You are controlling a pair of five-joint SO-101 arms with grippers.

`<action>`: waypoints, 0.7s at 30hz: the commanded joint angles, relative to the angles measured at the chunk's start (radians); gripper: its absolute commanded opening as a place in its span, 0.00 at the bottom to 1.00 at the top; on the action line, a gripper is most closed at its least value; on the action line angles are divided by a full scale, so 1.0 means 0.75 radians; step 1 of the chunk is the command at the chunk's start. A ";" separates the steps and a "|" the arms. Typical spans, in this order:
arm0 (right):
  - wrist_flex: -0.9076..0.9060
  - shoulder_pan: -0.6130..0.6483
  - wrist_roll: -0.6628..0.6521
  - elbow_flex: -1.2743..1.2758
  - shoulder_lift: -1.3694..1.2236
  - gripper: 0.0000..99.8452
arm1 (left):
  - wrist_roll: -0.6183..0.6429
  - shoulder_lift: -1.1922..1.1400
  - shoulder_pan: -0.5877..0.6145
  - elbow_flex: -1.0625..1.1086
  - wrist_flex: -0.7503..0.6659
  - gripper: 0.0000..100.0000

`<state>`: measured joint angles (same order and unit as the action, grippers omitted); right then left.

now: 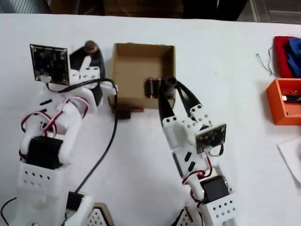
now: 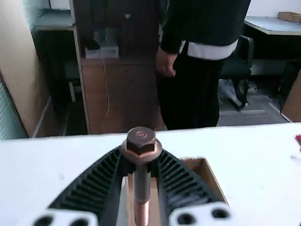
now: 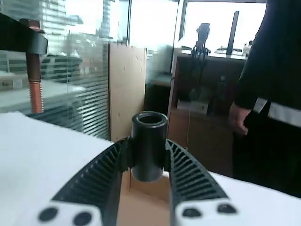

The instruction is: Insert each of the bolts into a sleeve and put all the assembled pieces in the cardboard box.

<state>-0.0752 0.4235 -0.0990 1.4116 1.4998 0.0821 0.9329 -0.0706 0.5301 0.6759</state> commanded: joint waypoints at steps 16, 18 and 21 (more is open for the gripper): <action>0.111 0.028 0.010 -0.029 -0.005 0.02 | 0.139 -0.151 -0.391 -0.224 -0.233 0.03; 0.111 0.026 0.010 -0.025 -0.007 0.02 | 0.231 -0.250 -0.393 -0.388 -0.145 0.03; 0.111 0.026 0.004 -0.025 -0.007 0.02 | 0.307 -0.393 -0.419 -0.668 0.061 0.03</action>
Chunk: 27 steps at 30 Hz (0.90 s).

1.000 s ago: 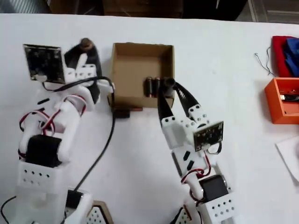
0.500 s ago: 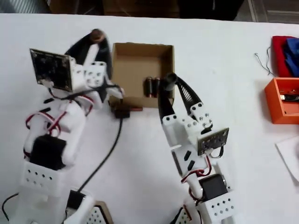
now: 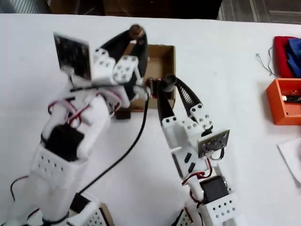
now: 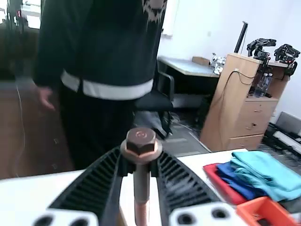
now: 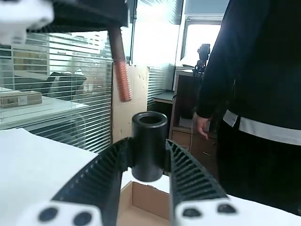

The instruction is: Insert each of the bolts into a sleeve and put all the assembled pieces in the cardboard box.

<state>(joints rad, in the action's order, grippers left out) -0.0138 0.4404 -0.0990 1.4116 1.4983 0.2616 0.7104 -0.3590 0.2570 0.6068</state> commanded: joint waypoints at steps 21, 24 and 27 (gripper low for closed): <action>0.030 -0.105 0.295 -0.172 -0.267 0.02 | 0.065 -0.307 -0.184 -0.496 0.360 0.03; 0.032 -0.077 0.207 -0.174 -0.267 0.02 | 0.063 -0.309 -0.184 -0.474 0.284 0.03; 0.032 -0.058 0.162 -0.174 -0.269 0.02 | 0.023 -0.311 -0.184 -0.465 0.233 0.03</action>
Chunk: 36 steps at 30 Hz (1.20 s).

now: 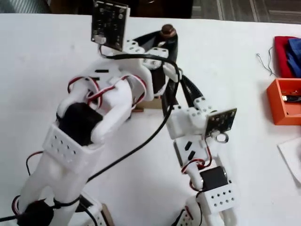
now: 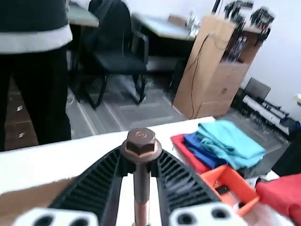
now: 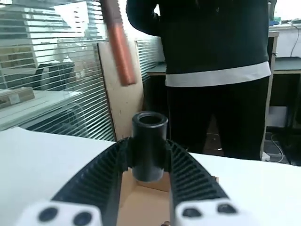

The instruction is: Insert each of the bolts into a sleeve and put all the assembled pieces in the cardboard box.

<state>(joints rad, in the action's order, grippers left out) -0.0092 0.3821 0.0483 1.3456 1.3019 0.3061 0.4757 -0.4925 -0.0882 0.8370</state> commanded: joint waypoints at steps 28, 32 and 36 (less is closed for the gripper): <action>0.026 0.017 -0.047 -0.086 -0.015 0.02 | -0.117 0.004 -0.086 0.124 -0.068 0.03; 0.024 0.021 -0.113 -0.086 -0.015 0.02 | -0.117 0.004 -0.084 0.128 -0.068 0.03; 0.024 0.019 -0.139 -0.086 -0.015 0.02 | -0.119 0.004 -0.082 0.128 -0.068 0.03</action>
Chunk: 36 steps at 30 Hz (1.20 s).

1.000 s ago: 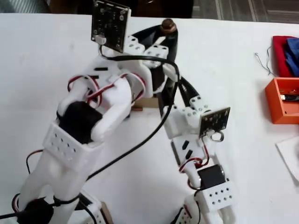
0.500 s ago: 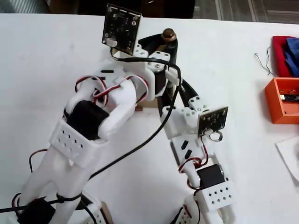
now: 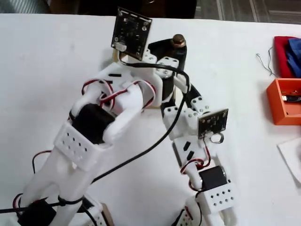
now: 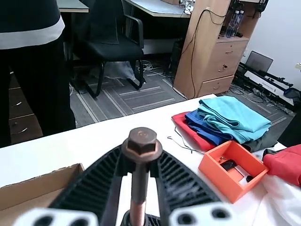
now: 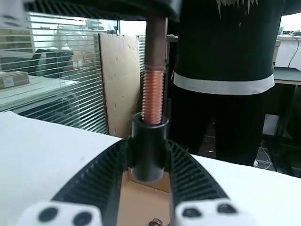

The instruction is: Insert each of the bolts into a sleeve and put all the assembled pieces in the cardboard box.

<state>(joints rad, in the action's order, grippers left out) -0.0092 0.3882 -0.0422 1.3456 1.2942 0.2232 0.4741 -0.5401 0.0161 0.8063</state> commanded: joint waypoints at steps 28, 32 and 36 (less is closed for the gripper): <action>0.024 0.011 -0.027 -0.086 -0.005 0.02 | -0.178 0.020 0.023 0.150 0.174 0.03; 0.024 0.011 -0.027 -0.086 -0.005 0.02 | -0.178 0.020 0.080 0.140 0.223 0.04; 0.024 0.013 -0.027 -0.086 -0.005 0.02 | -0.176 0.020 0.078 0.138 0.309 0.07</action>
<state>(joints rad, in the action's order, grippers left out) -0.0092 0.3974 -0.0545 1.3487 1.2912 0.0959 0.4772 -0.5048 0.1312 0.9920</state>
